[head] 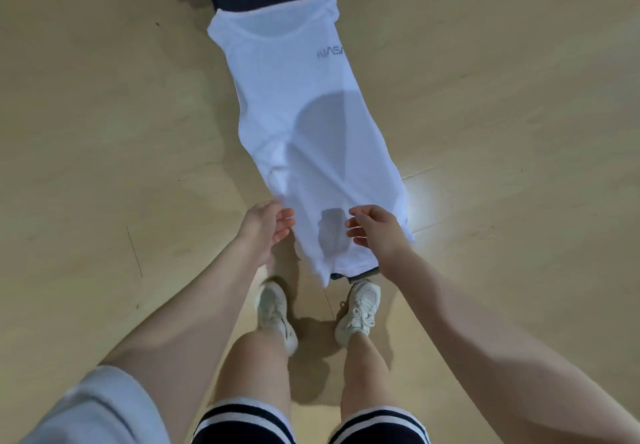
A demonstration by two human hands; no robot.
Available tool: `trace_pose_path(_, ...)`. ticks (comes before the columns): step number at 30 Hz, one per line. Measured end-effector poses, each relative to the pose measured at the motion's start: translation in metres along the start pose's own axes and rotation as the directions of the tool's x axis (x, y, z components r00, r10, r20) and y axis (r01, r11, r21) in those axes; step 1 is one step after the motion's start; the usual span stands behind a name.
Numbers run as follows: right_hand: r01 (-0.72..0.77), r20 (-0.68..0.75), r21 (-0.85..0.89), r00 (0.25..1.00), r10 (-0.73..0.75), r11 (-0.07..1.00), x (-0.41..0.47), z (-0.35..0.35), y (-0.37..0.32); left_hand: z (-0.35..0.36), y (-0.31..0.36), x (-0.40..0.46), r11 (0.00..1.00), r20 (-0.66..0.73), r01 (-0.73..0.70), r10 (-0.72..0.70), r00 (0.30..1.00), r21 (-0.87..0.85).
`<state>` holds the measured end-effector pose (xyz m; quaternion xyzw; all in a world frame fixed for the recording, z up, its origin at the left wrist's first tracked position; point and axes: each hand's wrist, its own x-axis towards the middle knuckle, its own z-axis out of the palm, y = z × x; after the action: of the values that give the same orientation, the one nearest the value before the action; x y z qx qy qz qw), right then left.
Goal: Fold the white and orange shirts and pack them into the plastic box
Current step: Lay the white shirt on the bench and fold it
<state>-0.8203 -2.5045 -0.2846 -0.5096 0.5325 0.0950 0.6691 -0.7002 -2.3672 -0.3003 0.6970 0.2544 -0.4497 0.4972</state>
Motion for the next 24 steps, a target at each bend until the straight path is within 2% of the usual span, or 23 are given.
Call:
trace_pose_path(5, -0.033, -0.014, 0.054, 0.999, 0.034, 0.998, 0.016, 0.039, -0.036, -0.024, 0.072, 0.041, 0.981, -0.008, -0.080, 0.083, 0.997, 0.178)
trace_pose_path(7, -0.054, -0.050, 0.115, 0.997, 0.060, 0.992, 0.029, 0.060, -0.045, -0.033, 0.094, 0.071, 0.969, -0.030, -0.064, 0.074, 0.997, 0.238)
trace_pose_path(12, -0.091, -0.198, 0.474, 0.958, 0.207, 0.876, 0.069, 0.131, -0.057, -0.050, 0.135, 0.142, 0.923, 0.045, 0.004, -0.023, 0.999, 0.385)
trace_pose_path(16, -0.199, -0.210, 0.560, 0.905, 0.370, 0.804, 0.093, 0.192, -0.047, -0.056, 0.139, 0.183, 0.892, 0.154, 0.075, -0.159, 0.975, 0.445)
trace_pose_path(22, -0.252, -0.171, 0.717, 0.840, 0.515, 0.650, 0.121, 0.244, -0.023, -0.063, 0.129, 0.226, 0.908, 0.181, 0.177, -0.260, 0.948, 0.380)
trace_pose_path(24, -0.249, -0.181, 0.722, 0.832, 0.524, 0.645, 0.121, 0.253, -0.020, -0.068, 0.138, 0.239, 0.923, 0.218, 0.155, -0.242, 0.945, 0.352)
